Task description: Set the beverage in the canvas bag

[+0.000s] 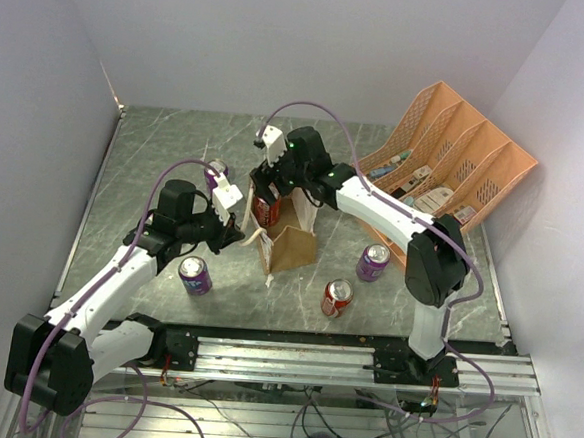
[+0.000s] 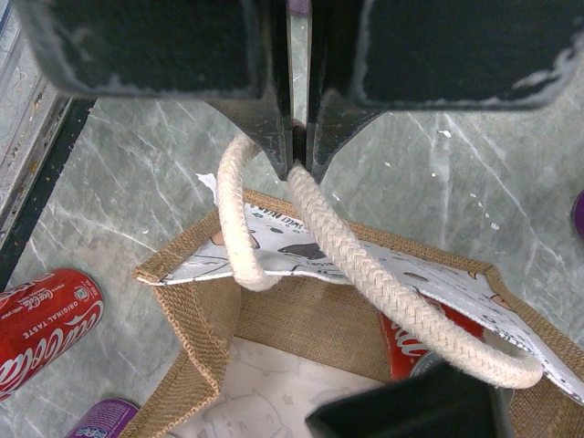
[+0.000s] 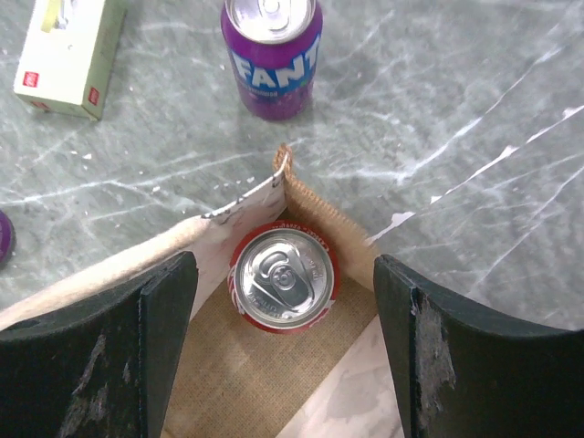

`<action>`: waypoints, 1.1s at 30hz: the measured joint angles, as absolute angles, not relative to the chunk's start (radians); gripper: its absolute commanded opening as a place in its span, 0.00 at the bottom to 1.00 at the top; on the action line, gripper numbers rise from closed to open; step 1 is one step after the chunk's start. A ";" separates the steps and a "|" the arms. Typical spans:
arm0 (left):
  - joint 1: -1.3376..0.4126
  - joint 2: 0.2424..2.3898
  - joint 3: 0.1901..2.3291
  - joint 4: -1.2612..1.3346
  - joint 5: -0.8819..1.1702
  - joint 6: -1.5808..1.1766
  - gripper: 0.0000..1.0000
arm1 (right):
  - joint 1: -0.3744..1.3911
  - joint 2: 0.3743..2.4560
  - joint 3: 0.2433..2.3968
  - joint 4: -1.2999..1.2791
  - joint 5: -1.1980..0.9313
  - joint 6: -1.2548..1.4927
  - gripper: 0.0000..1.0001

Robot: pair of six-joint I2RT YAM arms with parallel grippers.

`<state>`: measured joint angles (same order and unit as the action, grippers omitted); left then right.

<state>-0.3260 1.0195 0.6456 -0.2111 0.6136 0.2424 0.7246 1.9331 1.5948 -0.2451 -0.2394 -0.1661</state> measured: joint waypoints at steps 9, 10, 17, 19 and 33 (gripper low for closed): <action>-0.326 1.028 0.646 -0.207 0.616 0.231 0.07 | 0.726 1.779 1.622 -0.318 -0.218 -0.227 0.77; -0.326 1.028 0.646 -0.207 0.616 0.231 0.07 | 0.726 1.750 1.615 -0.327 -0.213 -0.242 0.77; -0.326 1.029 0.646 -0.213 0.616 0.239 0.07 | 0.719 1.480 1.473 -0.395 -0.214 -0.350 0.78; -0.326 1.032 0.648 -0.215 0.616 0.243 0.07 | 0.708 1.416 1.442 -0.419 -0.226 -0.378 0.78; -0.326 1.048 0.661 -0.231 0.640 0.266 0.07 | 0.342 1.096 1.159 -0.686 -0.332 -0.439 0.84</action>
<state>-0.3260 1.0485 0.6613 -0.2306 0.6399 0.2665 0.3420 1.0962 1.1595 -0.6865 -0.3317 -0.4385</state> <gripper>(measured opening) 0.098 0.823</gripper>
